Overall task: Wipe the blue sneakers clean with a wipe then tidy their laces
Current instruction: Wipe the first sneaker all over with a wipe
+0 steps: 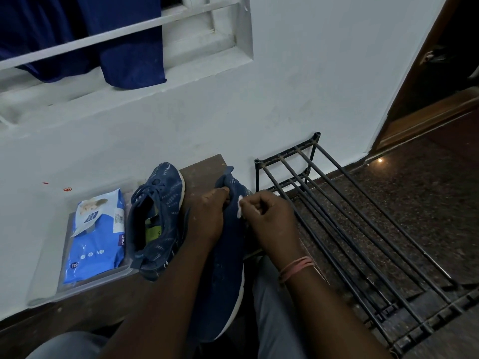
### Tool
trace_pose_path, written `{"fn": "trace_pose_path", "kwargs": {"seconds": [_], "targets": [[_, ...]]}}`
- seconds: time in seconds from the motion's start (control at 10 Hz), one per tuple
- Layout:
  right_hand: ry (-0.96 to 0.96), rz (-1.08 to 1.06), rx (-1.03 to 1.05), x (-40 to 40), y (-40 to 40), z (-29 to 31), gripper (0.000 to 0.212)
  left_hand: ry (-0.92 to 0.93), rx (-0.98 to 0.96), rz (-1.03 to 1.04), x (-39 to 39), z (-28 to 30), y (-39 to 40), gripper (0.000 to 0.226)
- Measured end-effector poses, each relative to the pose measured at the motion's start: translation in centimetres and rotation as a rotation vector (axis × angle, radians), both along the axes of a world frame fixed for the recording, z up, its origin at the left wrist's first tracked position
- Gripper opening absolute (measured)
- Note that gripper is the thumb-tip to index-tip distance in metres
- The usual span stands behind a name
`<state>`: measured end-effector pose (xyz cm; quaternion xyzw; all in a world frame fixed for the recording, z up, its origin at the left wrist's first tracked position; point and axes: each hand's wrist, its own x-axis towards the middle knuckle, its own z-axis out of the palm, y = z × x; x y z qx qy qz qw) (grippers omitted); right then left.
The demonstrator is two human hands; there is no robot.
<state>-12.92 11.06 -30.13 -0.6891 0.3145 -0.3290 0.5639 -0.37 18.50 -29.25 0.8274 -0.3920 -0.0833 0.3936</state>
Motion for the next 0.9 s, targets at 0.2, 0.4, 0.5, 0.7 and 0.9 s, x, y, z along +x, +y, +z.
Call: {"fn": "trace_pose_path", "kwargs": {"seconds": [0.2,0.4,0.5,0.7,0.9], "targets": [[-0.033,0.181,0.108,-0.4,0.0,-0.2,0.016,-0.156,-0.025,-0.057,0.2,0.0,0.2,0.039],[0.006,0.241,0.131,-0.7,-0.2,-0.4,0.014,0.026,-0.026,0.004,0.4,-0.3,0.1,0.032],[-0.03,0.058,0.11,-0.4,-0.4,-0.7,0.016,0.104,-0.069,-0.019,0.2,0.1,0.0,0.041],[-0.008,-0.033,0.029,0.2,0.4,-0.6,0.02,0.097,-0.056,0.06,0.1,-0.6,-0.2,0.043],[-0.009,0.075,-0.06,0.2,0.2,-0.4,0.016,0.207,-0.139,0.046,0.4,-0.7,-0.3,0.025]]}}
